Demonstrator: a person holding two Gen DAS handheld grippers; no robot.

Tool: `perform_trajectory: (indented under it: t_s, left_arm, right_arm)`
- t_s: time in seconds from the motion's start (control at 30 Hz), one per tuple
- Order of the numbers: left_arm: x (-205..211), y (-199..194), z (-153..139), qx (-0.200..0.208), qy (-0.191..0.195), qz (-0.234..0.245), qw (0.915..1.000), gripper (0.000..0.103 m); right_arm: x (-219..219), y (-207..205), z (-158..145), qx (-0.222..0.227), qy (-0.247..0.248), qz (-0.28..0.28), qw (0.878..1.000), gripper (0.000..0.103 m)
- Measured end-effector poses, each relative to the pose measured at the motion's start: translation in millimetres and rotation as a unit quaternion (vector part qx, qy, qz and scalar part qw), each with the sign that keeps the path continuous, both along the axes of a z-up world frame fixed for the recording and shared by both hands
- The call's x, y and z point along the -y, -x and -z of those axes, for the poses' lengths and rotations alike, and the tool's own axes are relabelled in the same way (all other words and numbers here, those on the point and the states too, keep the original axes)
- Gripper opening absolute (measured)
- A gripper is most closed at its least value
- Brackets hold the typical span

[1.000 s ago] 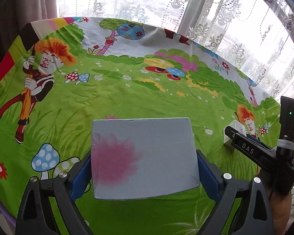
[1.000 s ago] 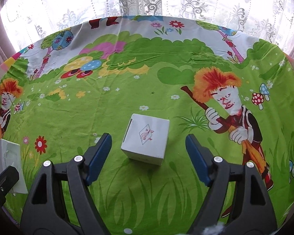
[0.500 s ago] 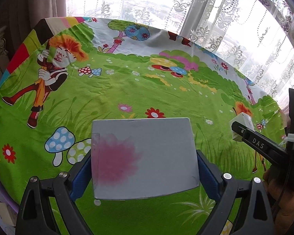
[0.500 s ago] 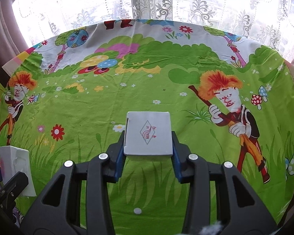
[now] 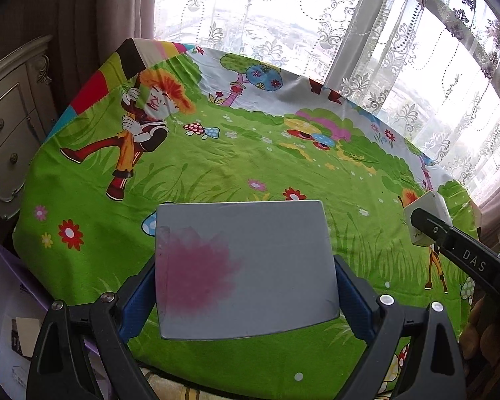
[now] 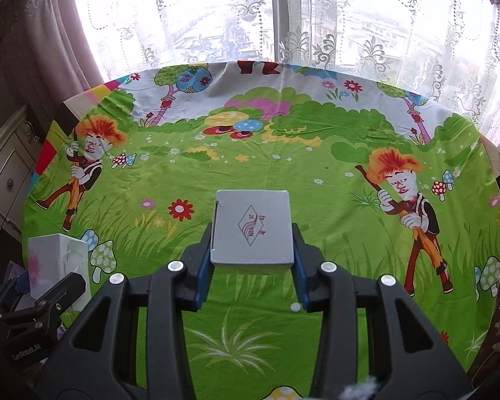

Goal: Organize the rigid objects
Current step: 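Carry both boxes to the purple box and open both grippers to release them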

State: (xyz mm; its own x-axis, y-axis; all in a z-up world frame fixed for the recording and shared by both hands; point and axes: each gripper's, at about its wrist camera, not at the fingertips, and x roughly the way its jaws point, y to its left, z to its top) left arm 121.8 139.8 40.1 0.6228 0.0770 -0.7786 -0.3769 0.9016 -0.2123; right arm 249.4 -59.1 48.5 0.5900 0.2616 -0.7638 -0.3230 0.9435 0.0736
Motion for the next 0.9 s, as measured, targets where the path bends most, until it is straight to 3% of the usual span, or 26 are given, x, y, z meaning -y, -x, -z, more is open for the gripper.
perform_trajectory:
  t_s: [0.57,0.9]
  left_arm:
    - [-56,98,-29,0.026,-0.019,-0.061,0.9976,0.095]
    - [-115,178,-38,0.033,-0.031,-0.122,0.9914,0.095]
  right_arm:
    - [-68,115,-43,0.013,-0.026,-0.108,0.994,0.045]
    - [-113,180,-54,0.008,-0.032,-0.180,0.983,0.045]
